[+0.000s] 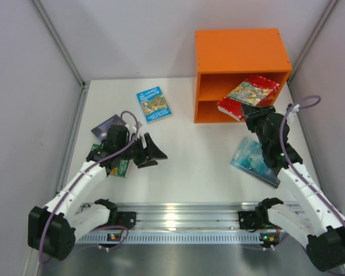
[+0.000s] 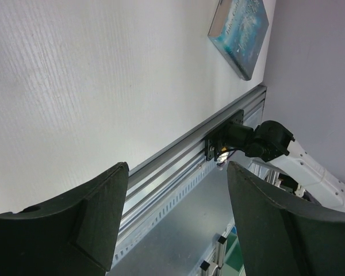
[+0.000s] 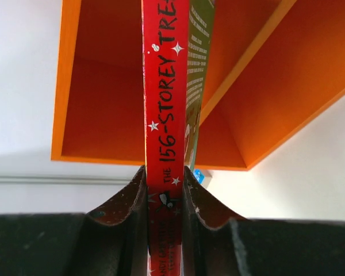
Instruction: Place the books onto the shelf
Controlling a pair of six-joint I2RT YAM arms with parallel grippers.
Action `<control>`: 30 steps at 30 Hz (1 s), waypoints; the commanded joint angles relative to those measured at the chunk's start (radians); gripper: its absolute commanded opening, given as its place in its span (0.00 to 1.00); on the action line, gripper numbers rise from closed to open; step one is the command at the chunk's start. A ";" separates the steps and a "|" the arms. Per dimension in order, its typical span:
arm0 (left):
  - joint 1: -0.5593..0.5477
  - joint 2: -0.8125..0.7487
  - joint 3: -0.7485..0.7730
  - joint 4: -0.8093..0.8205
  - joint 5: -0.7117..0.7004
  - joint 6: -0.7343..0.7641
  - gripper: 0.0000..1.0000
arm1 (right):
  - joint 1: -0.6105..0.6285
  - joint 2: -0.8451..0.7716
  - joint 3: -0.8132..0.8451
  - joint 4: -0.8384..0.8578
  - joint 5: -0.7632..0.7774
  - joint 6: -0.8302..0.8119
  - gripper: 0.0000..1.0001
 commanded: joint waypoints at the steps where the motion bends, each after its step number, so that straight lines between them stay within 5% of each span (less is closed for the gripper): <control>1: 0.001 -0.026 0.001 -0.014 -0.002 0.030 0.74 | -0.043 0.030 0.035 0.241 -0.033 0.049 0.00; 16: 0.001 -0.036 -0.073 0.004 -0.002 0.057 0.74 | -0.055 0.268 0.038 0.551 0.048 0.155 0.00; 26: 0.001 -0.071 -0.125 0.007 -0.027 0.065 0.74 | 0.098 0.545 0.287 0.411 0.162 0.155 0.00; 30: 0.001 -0.075 -0.128 0.003 -0.025 0.068 0.74 | 0.141 0.592 0.342 0.319 0.154 0.168 0.13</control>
